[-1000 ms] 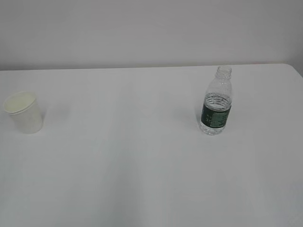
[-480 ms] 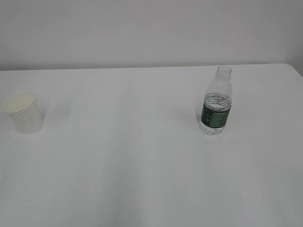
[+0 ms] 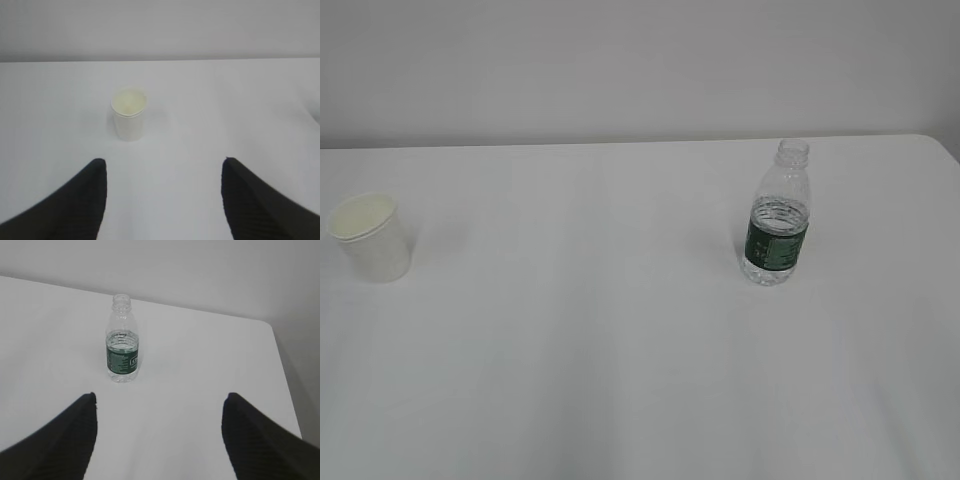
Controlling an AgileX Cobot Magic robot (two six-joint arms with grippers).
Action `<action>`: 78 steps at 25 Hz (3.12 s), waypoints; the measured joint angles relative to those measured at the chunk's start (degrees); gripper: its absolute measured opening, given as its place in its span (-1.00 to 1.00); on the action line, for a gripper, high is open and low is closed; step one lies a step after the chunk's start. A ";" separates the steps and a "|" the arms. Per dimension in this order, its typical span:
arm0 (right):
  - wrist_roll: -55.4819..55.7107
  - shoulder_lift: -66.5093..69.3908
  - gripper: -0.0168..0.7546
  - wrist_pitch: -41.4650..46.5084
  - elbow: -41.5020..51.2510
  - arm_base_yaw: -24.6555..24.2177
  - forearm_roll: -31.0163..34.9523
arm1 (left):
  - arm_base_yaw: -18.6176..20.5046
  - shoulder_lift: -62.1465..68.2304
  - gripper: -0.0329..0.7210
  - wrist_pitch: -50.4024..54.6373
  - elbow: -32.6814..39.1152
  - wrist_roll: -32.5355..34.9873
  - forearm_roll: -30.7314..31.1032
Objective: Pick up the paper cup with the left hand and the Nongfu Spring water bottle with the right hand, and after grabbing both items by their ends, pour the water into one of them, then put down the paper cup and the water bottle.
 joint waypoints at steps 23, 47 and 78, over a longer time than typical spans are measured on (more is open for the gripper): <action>-1.51 9.45 0.57 -12.66 0.00 0.00 0.26 | 0.00 8.89 0.45 -11.22 0.00 0.22 3.63; -3.78 20.34 0.57 -24.32 0.00 0.00 1.06 | 0.00 22.98 0.37 -25.35 0.00 0.22 2.56; -5.86 38.68 0.57 -42.60 0.00 0.00 0.96 | 0.00 38.79 0.34 -39.76 0.00 0.22 2.56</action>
